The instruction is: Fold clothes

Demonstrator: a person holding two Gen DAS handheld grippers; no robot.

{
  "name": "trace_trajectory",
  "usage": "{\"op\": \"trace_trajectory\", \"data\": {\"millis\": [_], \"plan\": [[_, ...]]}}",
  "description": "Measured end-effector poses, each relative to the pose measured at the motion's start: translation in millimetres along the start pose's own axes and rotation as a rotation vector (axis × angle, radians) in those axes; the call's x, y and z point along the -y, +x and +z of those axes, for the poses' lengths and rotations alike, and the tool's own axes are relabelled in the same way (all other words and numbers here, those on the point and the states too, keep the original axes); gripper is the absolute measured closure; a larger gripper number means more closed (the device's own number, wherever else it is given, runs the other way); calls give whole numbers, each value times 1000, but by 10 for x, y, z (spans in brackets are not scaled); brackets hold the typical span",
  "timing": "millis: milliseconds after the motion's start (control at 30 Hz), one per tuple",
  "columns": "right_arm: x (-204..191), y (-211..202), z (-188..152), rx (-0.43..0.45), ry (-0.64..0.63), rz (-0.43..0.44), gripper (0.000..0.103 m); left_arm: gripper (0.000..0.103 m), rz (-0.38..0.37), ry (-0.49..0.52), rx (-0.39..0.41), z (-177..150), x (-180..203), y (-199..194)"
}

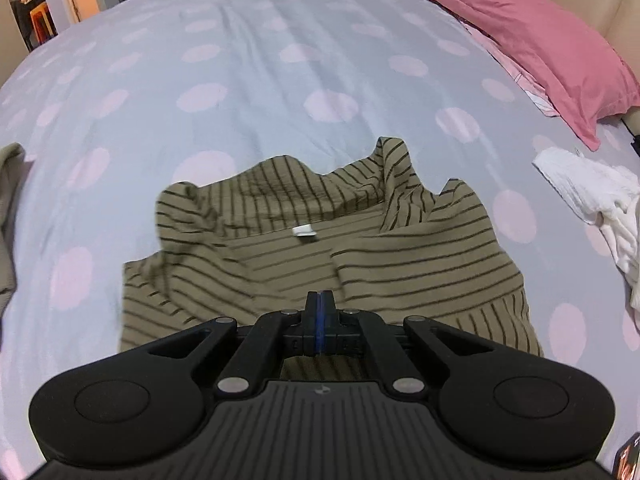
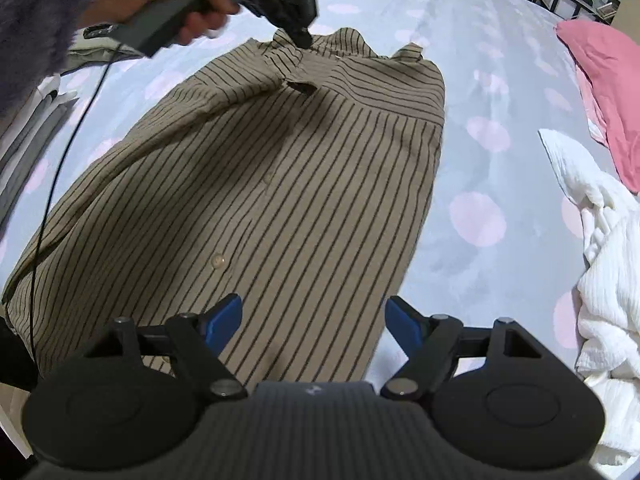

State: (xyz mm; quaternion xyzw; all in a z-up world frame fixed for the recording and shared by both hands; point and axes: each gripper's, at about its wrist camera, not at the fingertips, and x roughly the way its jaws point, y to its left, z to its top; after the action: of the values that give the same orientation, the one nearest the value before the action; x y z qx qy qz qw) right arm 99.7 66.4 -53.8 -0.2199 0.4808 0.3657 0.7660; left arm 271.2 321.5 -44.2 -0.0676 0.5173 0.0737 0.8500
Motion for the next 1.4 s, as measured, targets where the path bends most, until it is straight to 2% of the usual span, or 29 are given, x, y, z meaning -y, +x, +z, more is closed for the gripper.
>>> {"op": "trace_trajectory", "data": {"millis": [67, 133, 267, 367, 533, 567, 633, 700, 800, 1167, 1400], "plan": [[20, -4, -21, -2, 2, 1, 22, 103, 1, 26, -7, -6, 29, 22], [41, -8, -41, -3, 4, 2, 22, 102, 41, 79, -21, -64, 58, 7], [60, 0, -55, -11, 3, 5, 22, 77, 117, 166, -37, -217, 81, -45], [55, -6, -61, -14, 2, 7, 22, 64, 160, 198, -60, -383, 66, -50], [64, -4, -83, -14, 4, -14, 22, 56, 180, 232, -112, -665, 99, 14], [66, -2, -90, -15, 8, -18, 22, 56, 187, 224, -115, -690, 72, 23], [71, -1, -100, -16, 12, -22, 22, 63, 201, 209, -122, -741, 18, 42], [70, -9, -103, -13, 10, -25, 22, 88, 183, 135, -110, -717, -114, 18], [52, -34, -107, -3, -5, -30, 22, 101, 115, 24, -70, -635, -296, -87], [-12, -121, -165, 16, -38, -18, 22, 103, 2, -76, 8, -195, -234, -387], [-13, -118, -143, 14, -38, -4, 22, 103, -8, -142, 23, 29, -112, -30]]}}
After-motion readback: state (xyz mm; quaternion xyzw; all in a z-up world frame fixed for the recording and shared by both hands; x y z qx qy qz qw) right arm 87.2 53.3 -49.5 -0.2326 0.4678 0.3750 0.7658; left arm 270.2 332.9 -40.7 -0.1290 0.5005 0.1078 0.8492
